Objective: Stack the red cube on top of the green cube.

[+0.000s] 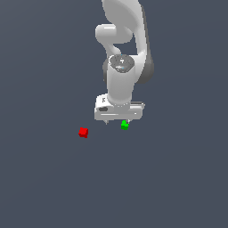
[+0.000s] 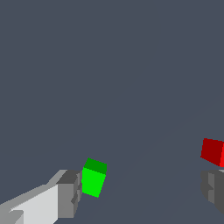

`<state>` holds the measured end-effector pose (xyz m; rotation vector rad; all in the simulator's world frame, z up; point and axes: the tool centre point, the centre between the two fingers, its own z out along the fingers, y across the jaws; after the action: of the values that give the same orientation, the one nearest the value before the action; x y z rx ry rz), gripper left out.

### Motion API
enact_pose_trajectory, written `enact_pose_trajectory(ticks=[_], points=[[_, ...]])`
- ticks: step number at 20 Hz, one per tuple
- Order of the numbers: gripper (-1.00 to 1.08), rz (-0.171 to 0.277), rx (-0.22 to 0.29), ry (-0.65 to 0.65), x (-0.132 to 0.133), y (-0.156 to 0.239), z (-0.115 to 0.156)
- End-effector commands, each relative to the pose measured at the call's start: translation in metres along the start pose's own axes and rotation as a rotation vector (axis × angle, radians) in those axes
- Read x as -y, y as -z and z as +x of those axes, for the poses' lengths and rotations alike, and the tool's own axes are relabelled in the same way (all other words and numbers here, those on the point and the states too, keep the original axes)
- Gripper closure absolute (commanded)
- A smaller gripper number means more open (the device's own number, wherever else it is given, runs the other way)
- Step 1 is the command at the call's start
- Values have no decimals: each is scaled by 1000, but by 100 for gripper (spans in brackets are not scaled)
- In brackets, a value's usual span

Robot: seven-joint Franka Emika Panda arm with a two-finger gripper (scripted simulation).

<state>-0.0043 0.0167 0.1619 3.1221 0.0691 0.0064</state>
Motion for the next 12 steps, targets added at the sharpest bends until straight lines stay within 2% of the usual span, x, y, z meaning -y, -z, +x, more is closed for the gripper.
enact_pose_trajectory(ticks=[1,6,12], points=[[-92,0,0,0,0,0,0],[-92,1,0,-13,-15,-7,-2],[-92,5,1,-61,-68,-33,-9]])
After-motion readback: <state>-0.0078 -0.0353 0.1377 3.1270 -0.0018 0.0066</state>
